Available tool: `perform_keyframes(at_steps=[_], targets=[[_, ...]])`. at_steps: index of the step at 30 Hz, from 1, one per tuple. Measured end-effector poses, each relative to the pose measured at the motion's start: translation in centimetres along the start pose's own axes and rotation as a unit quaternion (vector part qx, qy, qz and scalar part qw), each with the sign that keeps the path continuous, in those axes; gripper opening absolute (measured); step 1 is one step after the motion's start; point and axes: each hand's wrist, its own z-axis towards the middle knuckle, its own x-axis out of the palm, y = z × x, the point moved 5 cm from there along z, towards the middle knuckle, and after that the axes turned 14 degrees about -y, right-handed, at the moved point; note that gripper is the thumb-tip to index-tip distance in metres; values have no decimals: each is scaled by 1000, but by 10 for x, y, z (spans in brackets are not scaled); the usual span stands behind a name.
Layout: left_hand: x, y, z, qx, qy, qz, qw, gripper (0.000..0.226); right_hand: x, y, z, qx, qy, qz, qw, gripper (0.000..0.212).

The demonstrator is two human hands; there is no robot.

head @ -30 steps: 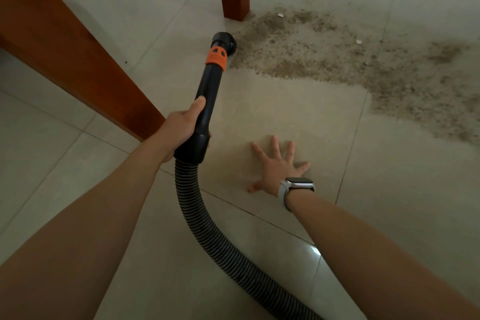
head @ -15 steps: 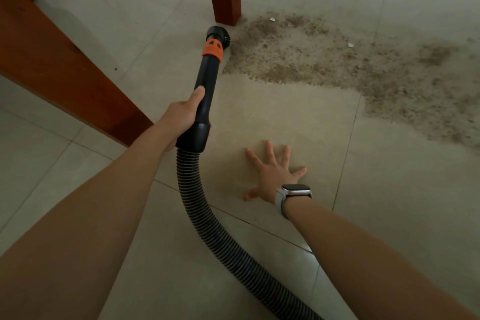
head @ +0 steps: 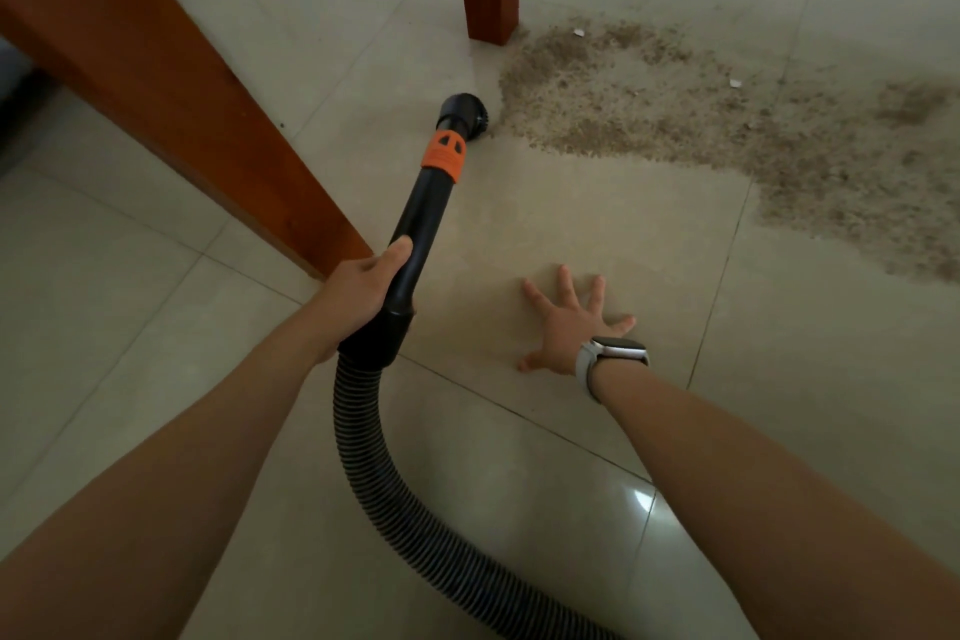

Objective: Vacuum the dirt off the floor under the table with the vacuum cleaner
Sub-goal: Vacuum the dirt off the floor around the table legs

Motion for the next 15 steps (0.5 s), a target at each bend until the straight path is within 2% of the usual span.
perform_keyframes(at_steps=[7, 15], targets=[[-8, 16, -27, 5, -10, -4, 1000, 51, -2, -9, -7, -19, -10, -2, 1000, 79], [-19, 40, -50, -54, -69, -68, 994, 51, -6, 14, -15, -48, -23, 47, 998, 63]])
